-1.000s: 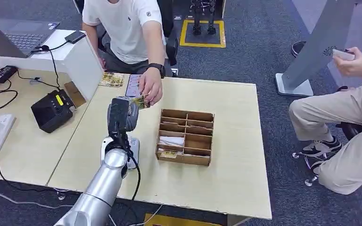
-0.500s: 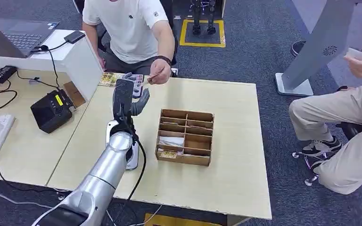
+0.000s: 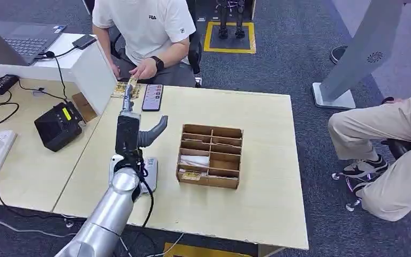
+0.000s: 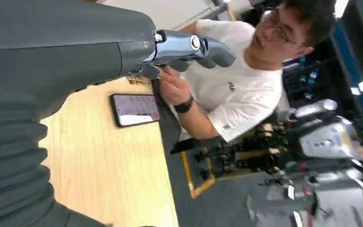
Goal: Pass the card to the sensor for recognition and then transmit it.
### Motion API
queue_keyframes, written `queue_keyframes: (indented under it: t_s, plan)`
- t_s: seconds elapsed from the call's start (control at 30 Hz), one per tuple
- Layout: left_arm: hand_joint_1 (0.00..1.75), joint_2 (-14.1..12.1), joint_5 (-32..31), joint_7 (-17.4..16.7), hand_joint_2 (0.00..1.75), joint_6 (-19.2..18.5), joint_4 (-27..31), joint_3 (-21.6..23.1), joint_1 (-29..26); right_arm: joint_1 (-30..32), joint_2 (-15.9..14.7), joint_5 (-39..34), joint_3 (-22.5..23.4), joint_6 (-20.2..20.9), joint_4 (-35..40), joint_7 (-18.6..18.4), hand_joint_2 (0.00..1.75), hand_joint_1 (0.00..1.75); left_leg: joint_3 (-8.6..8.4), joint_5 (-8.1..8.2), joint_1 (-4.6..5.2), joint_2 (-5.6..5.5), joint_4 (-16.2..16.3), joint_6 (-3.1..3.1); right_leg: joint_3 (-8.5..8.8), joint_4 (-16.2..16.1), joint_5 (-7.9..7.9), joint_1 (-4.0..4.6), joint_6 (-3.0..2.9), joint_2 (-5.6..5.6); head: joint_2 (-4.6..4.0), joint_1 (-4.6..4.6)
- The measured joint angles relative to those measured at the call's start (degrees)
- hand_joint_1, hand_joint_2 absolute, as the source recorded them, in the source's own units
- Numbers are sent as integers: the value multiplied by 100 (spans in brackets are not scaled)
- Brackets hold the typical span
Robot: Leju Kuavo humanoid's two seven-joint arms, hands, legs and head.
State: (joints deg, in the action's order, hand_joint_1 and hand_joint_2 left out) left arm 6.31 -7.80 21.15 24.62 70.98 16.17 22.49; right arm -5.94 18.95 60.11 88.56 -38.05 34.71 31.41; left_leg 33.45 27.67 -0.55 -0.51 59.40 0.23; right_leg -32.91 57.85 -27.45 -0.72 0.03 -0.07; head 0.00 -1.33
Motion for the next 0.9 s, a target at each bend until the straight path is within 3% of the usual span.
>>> queue_keyframes:
  t_s: [0.27, 0.47, 0.63, 0.9]
  plan:
    - [0, -216, 54, 143, 175, -182, 949, 219, -625, -1, 0, -19, -2, 0, 0, 17, 175, 0, 1, 0, 0, 0, 0, 1, -1, -1, 1, 0, 0, -2, 0, 2]
    - [0, -389, 339, 709, 175, -1308, 1672, 536, -1164, 0, 0, -234, -2, 0, 7, 118, 175, 0, 1, 0, 0, 1, 0, 0, -2, -1, 1, 0, 0, 1, 0, 0]
    - [0, -552, 104, 1187, 175, -1818, 2151, 867, -1565, -1, -9, -302, -2, 0, 22, 268, 175, 0, 3, 7, 0, 1, 0, 3, -4, -2, -3, 0, 2, 0, 0, 2]
    - [0, -789, -658, 1741, 175, -2399, 2421, 1338, -1829, -1, -39, -275, 0, 0, 22, 437, 175, 0, 1, 6, 0, 1, 0, 3, -3, -2, -2, 0, 2, 1, 0, 2]
